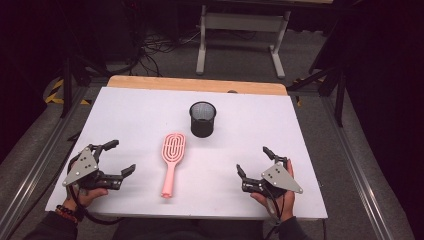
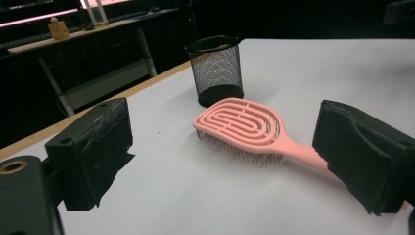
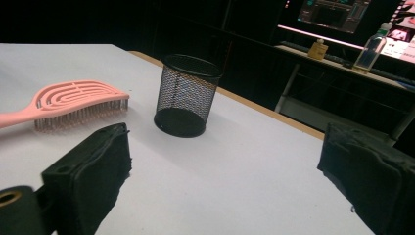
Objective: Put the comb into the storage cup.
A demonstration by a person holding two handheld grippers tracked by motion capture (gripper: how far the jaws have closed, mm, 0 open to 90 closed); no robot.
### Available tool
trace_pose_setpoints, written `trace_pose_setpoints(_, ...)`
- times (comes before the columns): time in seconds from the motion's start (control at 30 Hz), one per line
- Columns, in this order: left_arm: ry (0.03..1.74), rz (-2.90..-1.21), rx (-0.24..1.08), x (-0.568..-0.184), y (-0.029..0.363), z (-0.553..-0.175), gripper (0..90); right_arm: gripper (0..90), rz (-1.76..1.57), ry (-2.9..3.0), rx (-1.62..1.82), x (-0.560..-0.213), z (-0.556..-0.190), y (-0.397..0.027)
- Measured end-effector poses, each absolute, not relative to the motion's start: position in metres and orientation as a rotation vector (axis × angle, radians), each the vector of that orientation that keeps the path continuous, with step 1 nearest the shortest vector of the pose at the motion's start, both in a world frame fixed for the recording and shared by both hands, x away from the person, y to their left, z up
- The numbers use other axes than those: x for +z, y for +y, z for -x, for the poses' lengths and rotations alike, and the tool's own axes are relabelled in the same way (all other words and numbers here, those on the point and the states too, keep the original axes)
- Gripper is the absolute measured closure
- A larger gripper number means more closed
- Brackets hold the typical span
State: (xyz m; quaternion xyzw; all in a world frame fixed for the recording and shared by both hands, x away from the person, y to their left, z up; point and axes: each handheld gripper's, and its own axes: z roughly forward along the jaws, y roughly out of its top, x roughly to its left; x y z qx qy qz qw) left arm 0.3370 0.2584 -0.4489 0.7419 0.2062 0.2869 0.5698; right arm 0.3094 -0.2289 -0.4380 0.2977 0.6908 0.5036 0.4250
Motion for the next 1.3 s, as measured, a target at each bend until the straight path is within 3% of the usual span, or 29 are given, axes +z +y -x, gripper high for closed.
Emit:
trace_pose_setpoints(0.27,0.477,-1.751,0.646,-0.448,0.257,-0.339,12.3,7.5,-0.745,1.756,1.220,-0.445,-0.311,-0.225)
trace_pose_setpoints(0.47,0.402,-1.734,0.599,-0.445,0.245,-0.332,37.3,8.8,-0.789,1.768,1.175,-0.450,-0.318,-0.225)
trace_pose_setpoints(0.63,0.290,-1.819,0.508,-0.441,0.223,-0.336,65.1,8.7,-0.809,1.770,1.160,-0.451,-0.320,-0.228)
trace_pose_setpoints(0.83,0.196,-1.870,0.408,-0.441,0.201,-0.345,89.4,8.8,-0.834,1.778,1.209,-0.449,-0.321,-0.229)
trace_pose_setpoints(1.3,0.078,-2.118,0.333,-0.457,0.150,-0.352,89.8,9.9,-0.837,1.779,1.193,-0.447,-0.324,-0.231)
